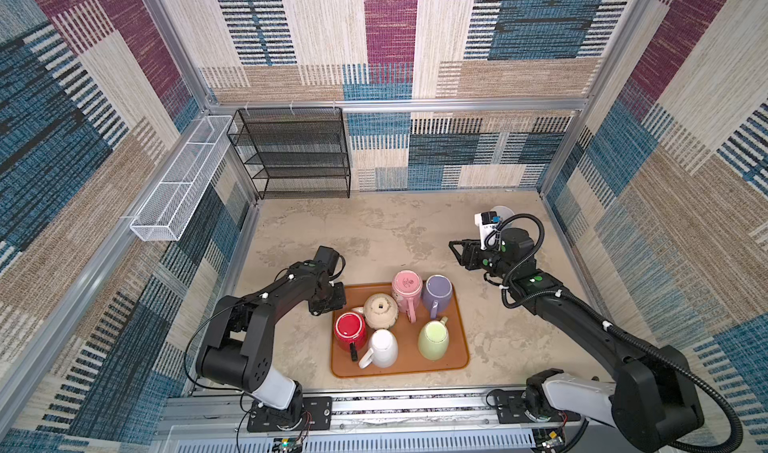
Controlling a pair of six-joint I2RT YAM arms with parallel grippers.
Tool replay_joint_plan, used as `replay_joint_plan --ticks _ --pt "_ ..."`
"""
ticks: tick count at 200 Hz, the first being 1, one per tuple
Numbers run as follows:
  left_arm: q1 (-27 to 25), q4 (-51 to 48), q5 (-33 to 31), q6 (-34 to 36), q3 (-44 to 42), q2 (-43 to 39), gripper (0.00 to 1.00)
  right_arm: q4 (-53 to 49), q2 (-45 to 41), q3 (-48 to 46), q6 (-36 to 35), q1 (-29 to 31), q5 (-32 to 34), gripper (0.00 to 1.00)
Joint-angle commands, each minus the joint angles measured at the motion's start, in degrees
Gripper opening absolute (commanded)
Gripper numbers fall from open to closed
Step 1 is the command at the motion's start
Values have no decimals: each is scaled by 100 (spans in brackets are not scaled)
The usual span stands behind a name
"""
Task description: Turn the mug right side up
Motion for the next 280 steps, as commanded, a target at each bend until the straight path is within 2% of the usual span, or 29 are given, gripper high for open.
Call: replay_joint_plan --ticks 1,30,54,67,132,280 --pt "-2 33 -195 -1 6 56 30 178 42 -7 87 28 -81 51" --pt "-3 71 -244 -31 25 191 25 161 48 9 92 46 -85 51" --pt "-5 106 -259 -46 52 318 12 155 21 4 83 48 -69 51" --pt "-4 106 -249 -48 68 364 0 154 19 5 77 60 -60 51" --pt "-5 61 -328 -84 219 433 0 179 -109 -17 71 109 -46 51" --pt "-5 -226 -486 58 1511 1381 0 185 -193 -31 80 176 -69 51"
